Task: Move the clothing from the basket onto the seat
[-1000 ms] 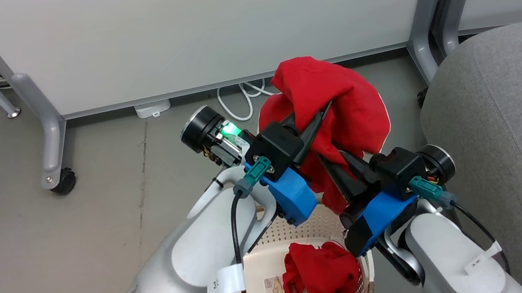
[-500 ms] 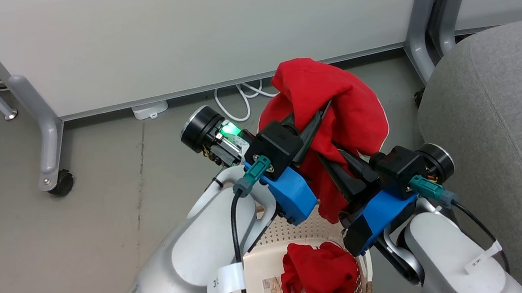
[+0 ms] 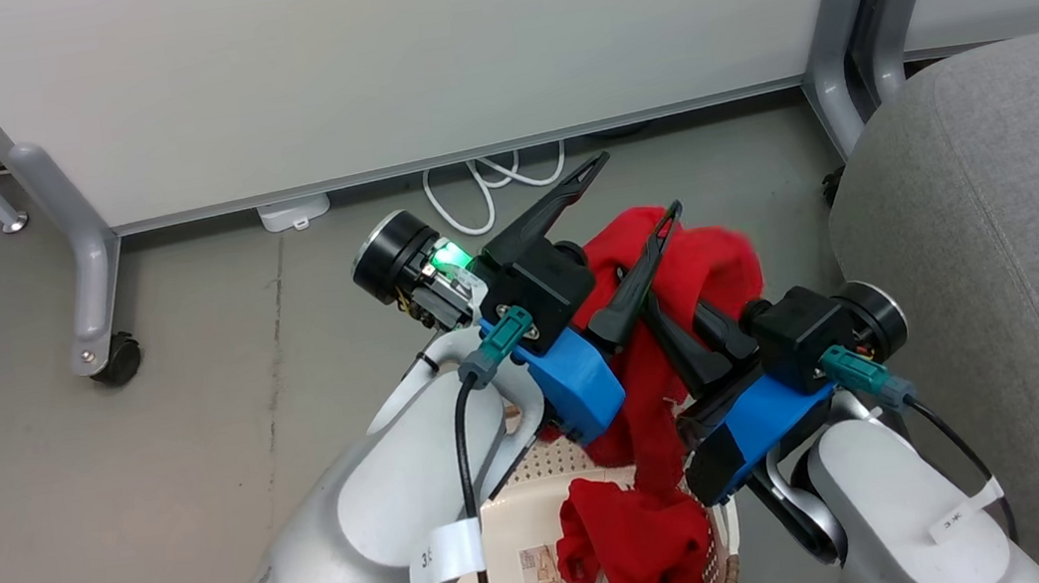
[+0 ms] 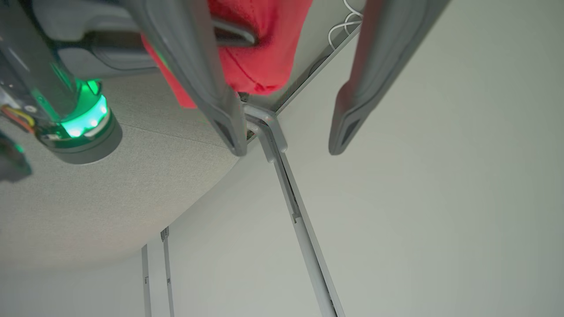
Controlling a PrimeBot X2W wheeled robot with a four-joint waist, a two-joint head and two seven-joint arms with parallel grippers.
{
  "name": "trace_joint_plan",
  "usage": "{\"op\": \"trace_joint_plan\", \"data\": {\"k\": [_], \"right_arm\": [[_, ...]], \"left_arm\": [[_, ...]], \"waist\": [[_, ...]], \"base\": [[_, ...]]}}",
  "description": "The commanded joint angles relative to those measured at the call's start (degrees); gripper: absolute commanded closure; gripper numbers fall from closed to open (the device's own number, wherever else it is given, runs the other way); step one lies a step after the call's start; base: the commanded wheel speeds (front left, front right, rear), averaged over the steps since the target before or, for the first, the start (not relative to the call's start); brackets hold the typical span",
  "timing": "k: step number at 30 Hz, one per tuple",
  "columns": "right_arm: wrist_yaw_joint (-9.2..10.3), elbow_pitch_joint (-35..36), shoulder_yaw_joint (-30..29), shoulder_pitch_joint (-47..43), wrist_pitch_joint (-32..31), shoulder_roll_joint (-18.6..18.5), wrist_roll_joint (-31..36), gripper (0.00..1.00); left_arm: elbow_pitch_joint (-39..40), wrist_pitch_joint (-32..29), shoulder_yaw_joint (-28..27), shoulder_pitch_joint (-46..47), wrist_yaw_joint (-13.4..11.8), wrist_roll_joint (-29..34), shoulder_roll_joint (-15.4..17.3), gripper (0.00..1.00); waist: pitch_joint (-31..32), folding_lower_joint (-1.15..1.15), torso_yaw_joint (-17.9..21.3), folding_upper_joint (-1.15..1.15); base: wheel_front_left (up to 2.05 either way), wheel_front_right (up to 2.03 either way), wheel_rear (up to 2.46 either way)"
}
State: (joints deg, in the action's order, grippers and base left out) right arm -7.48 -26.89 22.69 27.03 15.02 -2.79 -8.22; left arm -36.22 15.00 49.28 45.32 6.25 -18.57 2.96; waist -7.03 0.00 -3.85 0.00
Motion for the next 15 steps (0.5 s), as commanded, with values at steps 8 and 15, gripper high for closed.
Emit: {"op": "trace_joint_plan", "data": {"k": [8, 15], "right_arm": [[-0.03, 0.9, -1.7, 0.9, 0.2, -0.2, 0.1, 1.0], [-0.03, 1.8, -4.1, 1.0, 0.2, -0.2, 0.7, 1.0]], "left_arm": [[0.3, 0.3, -0.6, 0.1, -0.3, 0.7, -0.1, 0.0], [0.4, 0.3, -0.6, -0.3, -0.1, 1.0, 0.2, 0.0]], "waist": [[-1.1, 0.0, 1.6, 0.0], [-2.5, 0.0, 4.8, 0.0]], "base": [[0.0, 0.0, 0.0], [0.0, 0.0, 0.0]]}}
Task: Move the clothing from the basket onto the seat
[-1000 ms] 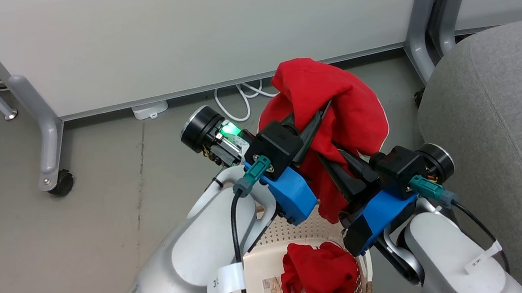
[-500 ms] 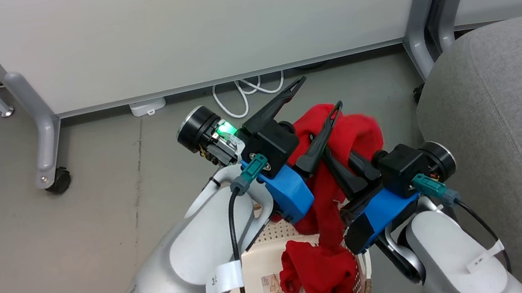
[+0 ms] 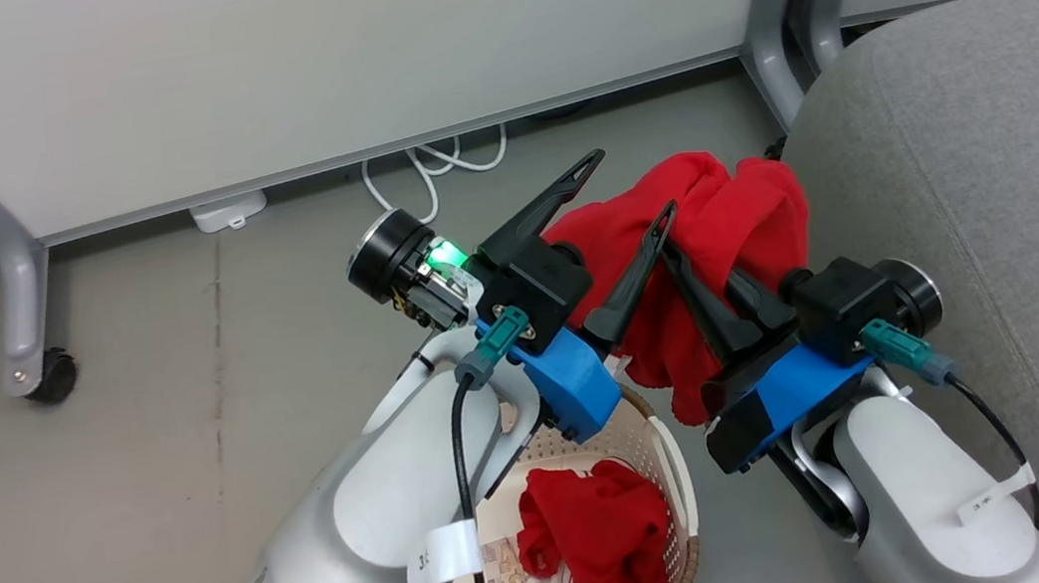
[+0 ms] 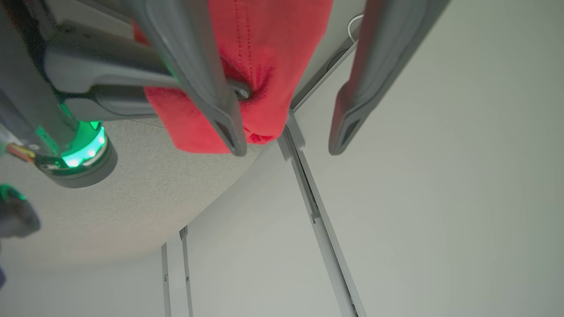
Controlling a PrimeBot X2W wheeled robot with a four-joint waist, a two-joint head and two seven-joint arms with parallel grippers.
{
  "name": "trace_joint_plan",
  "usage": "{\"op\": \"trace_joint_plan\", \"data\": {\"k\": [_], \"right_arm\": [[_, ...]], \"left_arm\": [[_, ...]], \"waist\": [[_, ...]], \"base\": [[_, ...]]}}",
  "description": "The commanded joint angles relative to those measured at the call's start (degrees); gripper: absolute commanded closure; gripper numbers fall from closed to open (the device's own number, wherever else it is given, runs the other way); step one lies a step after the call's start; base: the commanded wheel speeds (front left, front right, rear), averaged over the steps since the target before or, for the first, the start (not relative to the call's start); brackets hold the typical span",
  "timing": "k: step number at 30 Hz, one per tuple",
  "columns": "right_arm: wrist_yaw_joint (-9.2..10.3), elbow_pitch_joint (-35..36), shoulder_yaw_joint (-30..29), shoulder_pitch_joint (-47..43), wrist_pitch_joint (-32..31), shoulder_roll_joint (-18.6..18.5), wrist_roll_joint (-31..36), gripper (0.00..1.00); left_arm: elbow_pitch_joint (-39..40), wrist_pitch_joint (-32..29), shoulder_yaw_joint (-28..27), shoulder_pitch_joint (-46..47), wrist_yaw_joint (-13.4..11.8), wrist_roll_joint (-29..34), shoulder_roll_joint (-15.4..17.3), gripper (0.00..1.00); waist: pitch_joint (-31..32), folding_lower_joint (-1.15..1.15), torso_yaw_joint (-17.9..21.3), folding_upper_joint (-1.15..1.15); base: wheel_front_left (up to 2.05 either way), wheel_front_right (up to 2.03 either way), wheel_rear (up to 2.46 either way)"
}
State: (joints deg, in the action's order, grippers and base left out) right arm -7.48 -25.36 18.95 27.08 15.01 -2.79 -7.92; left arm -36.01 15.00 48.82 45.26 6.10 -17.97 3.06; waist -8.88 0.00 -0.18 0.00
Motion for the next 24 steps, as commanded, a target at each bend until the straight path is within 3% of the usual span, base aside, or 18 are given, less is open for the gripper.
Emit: {"op": "trace_joint_plan", "data": {"k": [1, 24], "right_arm": [[-0.02, 0.5, -0.8, 0.9, 0.3, -0.2, 0.5, 1.0], [-0.02, 6.8, -16.5, -2.1, 0.3, -0.2, 3.2, 1.0]], "left_arm": [[0.2, 0.3, -0.2, -0.3, 0.0, 0.5, 0.3, 0.0], [2.4, 0.3, 3.8, -4.0, 0.8, 2.4, 1.6, 0.0]], "waist": [[-1.0, 0.0, 1.8, 0.0], [-6.2, 0.0, 19.8, 0.0]], "base": [[0.0, 0.0, 0.0], [0.0, 0.0, 0.0]]}}
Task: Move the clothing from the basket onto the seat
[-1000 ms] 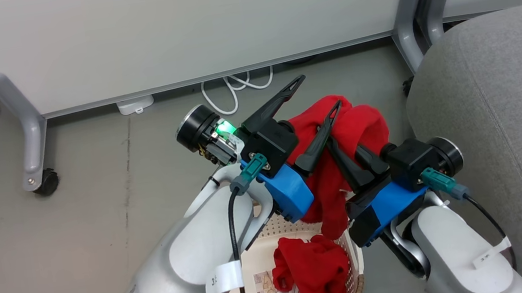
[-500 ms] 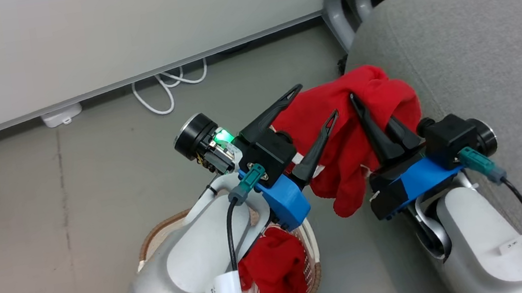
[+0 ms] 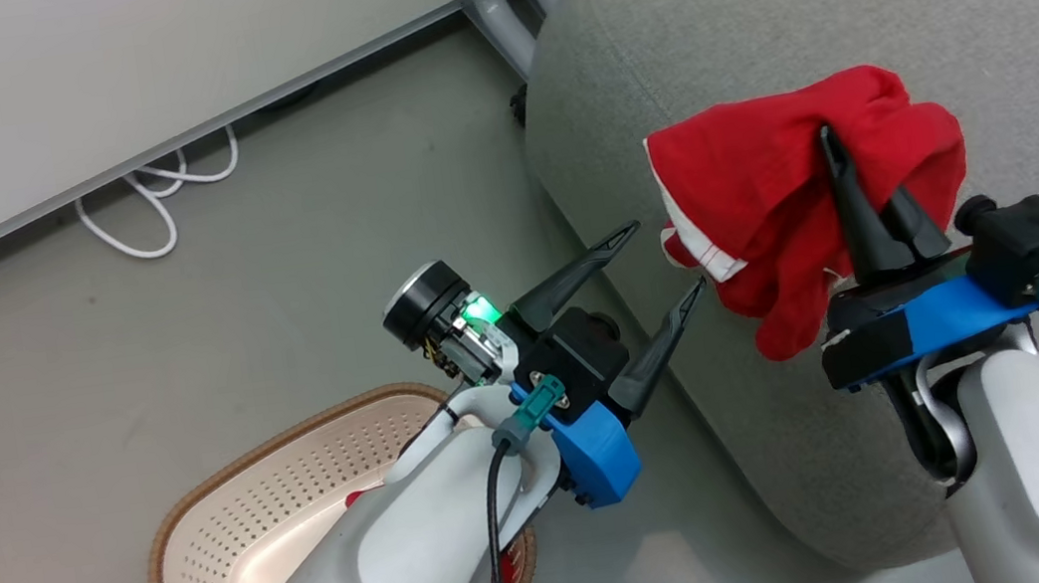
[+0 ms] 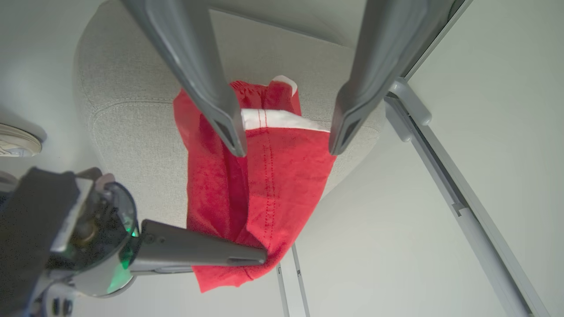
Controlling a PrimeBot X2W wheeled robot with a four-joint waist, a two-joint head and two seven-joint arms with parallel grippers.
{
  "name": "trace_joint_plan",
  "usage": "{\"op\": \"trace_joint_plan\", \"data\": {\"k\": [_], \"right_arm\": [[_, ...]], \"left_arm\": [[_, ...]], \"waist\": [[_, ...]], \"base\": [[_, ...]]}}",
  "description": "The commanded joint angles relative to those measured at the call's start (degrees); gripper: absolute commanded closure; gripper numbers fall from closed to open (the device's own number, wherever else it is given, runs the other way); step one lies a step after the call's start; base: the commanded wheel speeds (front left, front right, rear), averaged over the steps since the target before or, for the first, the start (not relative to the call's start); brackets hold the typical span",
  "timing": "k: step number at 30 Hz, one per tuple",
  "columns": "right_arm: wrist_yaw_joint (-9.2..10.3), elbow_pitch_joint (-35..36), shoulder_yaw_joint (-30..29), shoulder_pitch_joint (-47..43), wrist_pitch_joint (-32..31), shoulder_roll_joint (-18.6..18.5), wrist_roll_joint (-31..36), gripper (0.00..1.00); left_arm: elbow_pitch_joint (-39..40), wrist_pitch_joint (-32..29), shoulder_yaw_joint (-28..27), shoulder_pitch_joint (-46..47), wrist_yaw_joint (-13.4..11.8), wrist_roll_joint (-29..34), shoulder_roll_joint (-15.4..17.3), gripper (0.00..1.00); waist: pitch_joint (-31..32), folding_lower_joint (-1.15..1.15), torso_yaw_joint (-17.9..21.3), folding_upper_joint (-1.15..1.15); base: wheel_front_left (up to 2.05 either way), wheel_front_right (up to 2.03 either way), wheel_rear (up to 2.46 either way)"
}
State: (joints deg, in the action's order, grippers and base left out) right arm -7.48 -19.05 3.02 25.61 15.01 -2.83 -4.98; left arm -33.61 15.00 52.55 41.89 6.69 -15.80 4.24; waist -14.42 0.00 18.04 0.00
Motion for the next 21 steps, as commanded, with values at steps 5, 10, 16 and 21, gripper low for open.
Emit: {"op": "trace_joint_plan", "data": {"k": [5, 10, 16, 21], "right_arm": [[-0.03, 1.9, -4.0, -2.1, 0.3, -0.1, 0.7, 1.0], [-0.03, 3.0, -7.0, -3.8, 0.3, -0.1, 1.2, 1.0], [-0.03, 4.4, -9.0, -5.1, 0.3, -0.1, 0.7, 1.0], [-0.02, 5.3, -9.5, -5.9, 0.3, -0.1, 0.7, 1.0]], "left_arm": [[-0.1, 0.3, 1.7, -1.4, 0.5, 0.2, 0.6, 0.0], [-0.2, 0.3, 3.3, -1.9, 0.6, -0.2, 0.4, 0.0], [-0.1, 0.3, 4.2, -1.7, 0.8, -0.5, 0.9, 0.0], [0.5, 0.3, 3.9, -0.9, 0.8, -0.6, 1.2, 0.0]], "waist": [[-1.2, 0.0, 4.2, 0.0], [-1.6, 0.0, 5.6, 0.0], [-2.2, 0.0, 6.6, 0.0], [-2.5, 0.0, 6.5, 0.0]], "base": [[0.0, 0.0, 0.0], [0.0, 0.0, 0.0], [0.0, 0.0, 0.0], [0.0, 0.0, 0.0]]}}
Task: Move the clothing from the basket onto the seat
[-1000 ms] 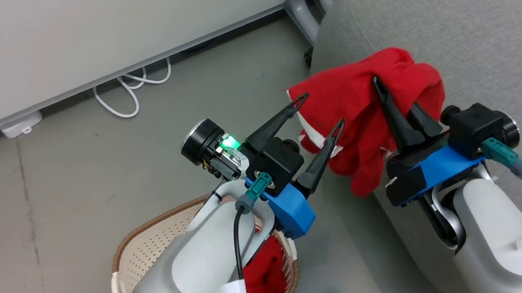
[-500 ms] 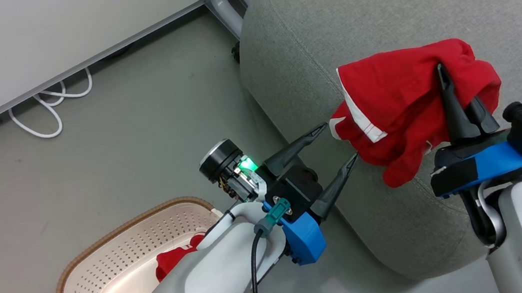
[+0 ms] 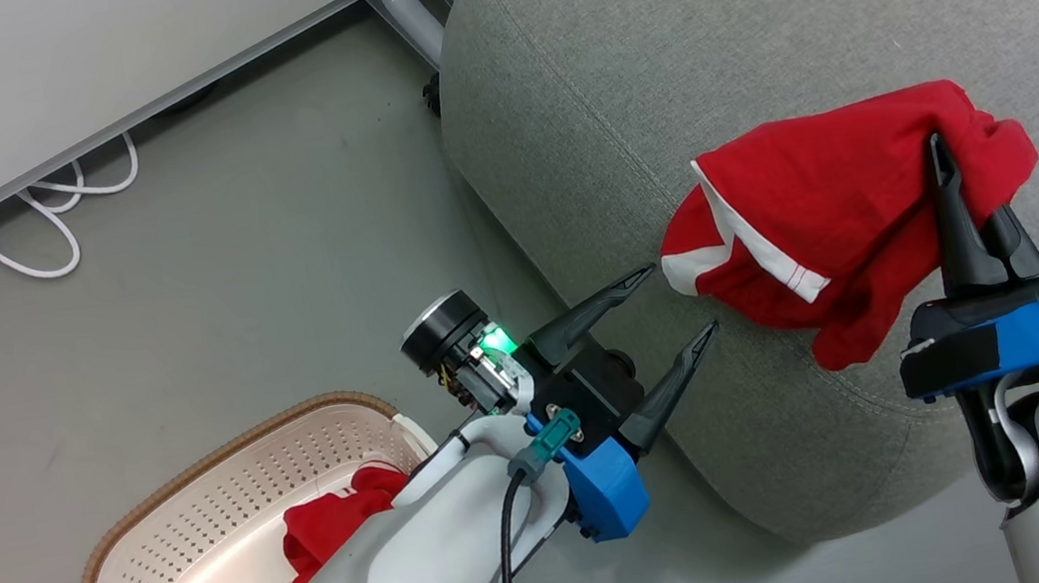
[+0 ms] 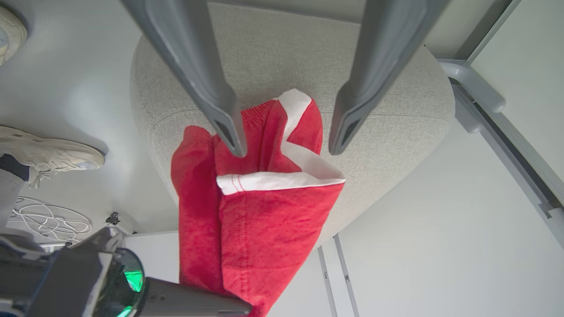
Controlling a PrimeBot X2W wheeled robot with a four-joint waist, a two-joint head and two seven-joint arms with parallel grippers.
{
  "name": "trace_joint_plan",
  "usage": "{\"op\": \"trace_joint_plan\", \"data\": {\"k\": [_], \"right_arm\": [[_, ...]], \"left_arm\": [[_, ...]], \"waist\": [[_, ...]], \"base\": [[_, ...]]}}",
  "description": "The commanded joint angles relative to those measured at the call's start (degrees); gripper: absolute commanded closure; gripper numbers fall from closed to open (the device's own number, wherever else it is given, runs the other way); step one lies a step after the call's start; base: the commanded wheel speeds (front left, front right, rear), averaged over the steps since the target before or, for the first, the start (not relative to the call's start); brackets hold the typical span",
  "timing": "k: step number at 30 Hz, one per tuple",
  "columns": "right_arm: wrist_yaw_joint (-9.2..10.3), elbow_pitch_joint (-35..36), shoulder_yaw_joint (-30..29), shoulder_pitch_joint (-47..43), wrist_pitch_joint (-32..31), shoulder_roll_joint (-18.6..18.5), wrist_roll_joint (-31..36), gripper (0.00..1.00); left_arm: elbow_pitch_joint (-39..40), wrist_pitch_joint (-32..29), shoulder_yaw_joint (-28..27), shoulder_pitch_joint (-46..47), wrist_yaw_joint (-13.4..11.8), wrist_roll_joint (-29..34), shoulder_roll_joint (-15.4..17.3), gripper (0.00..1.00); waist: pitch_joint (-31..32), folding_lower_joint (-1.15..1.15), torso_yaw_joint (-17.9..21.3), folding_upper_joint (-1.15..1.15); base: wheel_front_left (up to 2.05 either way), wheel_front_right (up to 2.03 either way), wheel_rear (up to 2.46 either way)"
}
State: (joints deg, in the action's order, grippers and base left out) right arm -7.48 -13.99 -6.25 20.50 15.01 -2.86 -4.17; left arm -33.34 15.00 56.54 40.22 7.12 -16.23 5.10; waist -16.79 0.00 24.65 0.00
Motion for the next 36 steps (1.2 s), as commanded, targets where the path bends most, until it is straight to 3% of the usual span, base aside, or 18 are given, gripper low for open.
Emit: {"op": "trace_joint_plan", "data": {"k": [1, 11, 21, 27, 32, 36], "right_arm": [[-0.03, 0.4, -0.4, -0.6, 0.3, 0.0, -0.1, 1.0], [-0.03, 4.1, -3.1, 10.3, 0.3, -0.5, 1.5, 1.0], [-0.02, 7.7, -16.1, 29.6, 0.3, -7.7, 0.5, 1.0], [-0.02, 1.9, -22.2, 37.5, 0.2, -14.3, -0.1, 1.0], [-0.02, -4.0, -24.6, 39.4, 0.2, -16.8, 0.3, 1.0], [-0.02, -10.3, -26.1, 39.2, 0.3, -16.4, 1.4, 1.0]], "left_arm": [[0.3, 0.3, -0.1, 0.9, 0.3, -0.1, 0.4, 0.0], [2.5, -0.4, -0.6, 5.7, -0.5, 1.7, 2.1, 0.0], [8.2, -4.1, -1.7, 14.8, -0.9, 4.7, 6.5, 0.0], [12.6, -6.7, -2.3, 18.0, -1.6, 5.9, 9.4, 0.0], [15.2, -8.0, -2.5, 18.6, -1.9, 6.3, 11.0, 0.0], [17.2, -8.9, -2.3, 18.6, -2.3, 6.6, 12.0, 0.0]], "waist": [[-0.4, 0.0, -0.2, 0.0], [-9.2, 0.0, -1.0, 0.0], [-24.7, 0.0, -3.5, 0.0], [-31.3, 0.0, -4.7, 0.0], [-34.0, 0.0, -5.1, 0.0], [-35.6, 0.0, -5.3, 0.0]], "base": [[0.0, 0.0, 0.0], [0.0, 0.0, 0.0], [0.0, 0.0, 0.0], [0.0, 0.0, 0.0], [0.0, 0.0, 0.0], [0.0, 0.0, 0.0]]}}
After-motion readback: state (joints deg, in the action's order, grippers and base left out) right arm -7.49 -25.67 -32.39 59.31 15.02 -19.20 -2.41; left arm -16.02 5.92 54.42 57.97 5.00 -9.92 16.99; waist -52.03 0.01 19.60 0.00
